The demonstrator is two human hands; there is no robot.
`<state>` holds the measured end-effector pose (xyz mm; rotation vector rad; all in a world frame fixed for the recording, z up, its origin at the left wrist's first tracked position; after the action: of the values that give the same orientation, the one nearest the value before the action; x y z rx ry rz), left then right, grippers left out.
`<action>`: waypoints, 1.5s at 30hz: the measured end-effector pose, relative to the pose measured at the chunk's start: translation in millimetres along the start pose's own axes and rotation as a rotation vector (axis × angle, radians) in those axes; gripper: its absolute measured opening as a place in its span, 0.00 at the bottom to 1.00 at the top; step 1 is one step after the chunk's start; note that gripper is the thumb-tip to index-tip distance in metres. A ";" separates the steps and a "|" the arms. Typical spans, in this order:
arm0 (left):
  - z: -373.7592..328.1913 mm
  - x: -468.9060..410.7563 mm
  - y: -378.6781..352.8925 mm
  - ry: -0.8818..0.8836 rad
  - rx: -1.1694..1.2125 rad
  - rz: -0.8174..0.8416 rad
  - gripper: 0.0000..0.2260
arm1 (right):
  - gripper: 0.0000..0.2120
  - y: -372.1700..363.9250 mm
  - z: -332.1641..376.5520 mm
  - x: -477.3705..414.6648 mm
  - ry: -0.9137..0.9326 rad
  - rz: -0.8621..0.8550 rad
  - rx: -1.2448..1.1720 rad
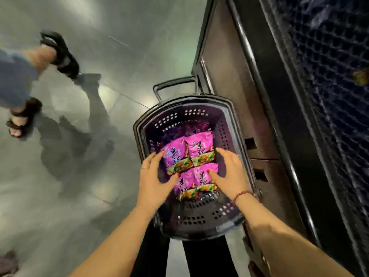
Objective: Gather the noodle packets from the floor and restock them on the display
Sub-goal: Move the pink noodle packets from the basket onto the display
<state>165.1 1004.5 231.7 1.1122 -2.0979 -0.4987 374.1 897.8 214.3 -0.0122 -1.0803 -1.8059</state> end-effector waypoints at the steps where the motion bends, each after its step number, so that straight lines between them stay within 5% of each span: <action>1: 10.7 -7.0 -18.6 0.058 0.043 -0.002 0.33 | 0.34 -10.4 -12.2 -15.6 -0.016 0.009 -0.012; 10: 103.0 -69.5 -156.5 0.473 0.271 -0.072 0.36 | 0.36 -101.6 -124.6 -115.1 -0.143 0.094 -0.082; 18: 153.8 -106.2 -219.6 0.545 0.242 -0.071 0.41 | 0.42 -156.2 -174.3 -154.2 -0.152 0.135 -0.080; 28: 169.2 -129.8 -230.6 0.505 0.189 -0.088 0.47 | 0.48 -180.8 -177.6 -175.2 -0.128 0.137 0.031; 34: 148.0 -122.9 -215.1 0.468 0.117 -0.118 0.40 | 0.34 -160.7 -158.6 -161.6 -0.081 0.073 -0.081; 45: 50.3 -55.8 -83.7 0.009 0.049 0.012 0.35 | 0.31 -53.1 -50.8 -48.3 -0.136 -0.039 -0.400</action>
<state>196.7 1004.8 123.8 1.1272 -2.1179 -0.4374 381.3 905.1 126.9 -0.3604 -0.7991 -2.0536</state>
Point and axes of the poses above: each hand's wrist, its own x-axis away from the middle knuckle, its own y-axis out of the back of the hand, z = x × y, the point moved 1 cm from there along -x, towards the middle knuckle, and after that the axes turned 4 degrees about -x, right-handed, at the moved point
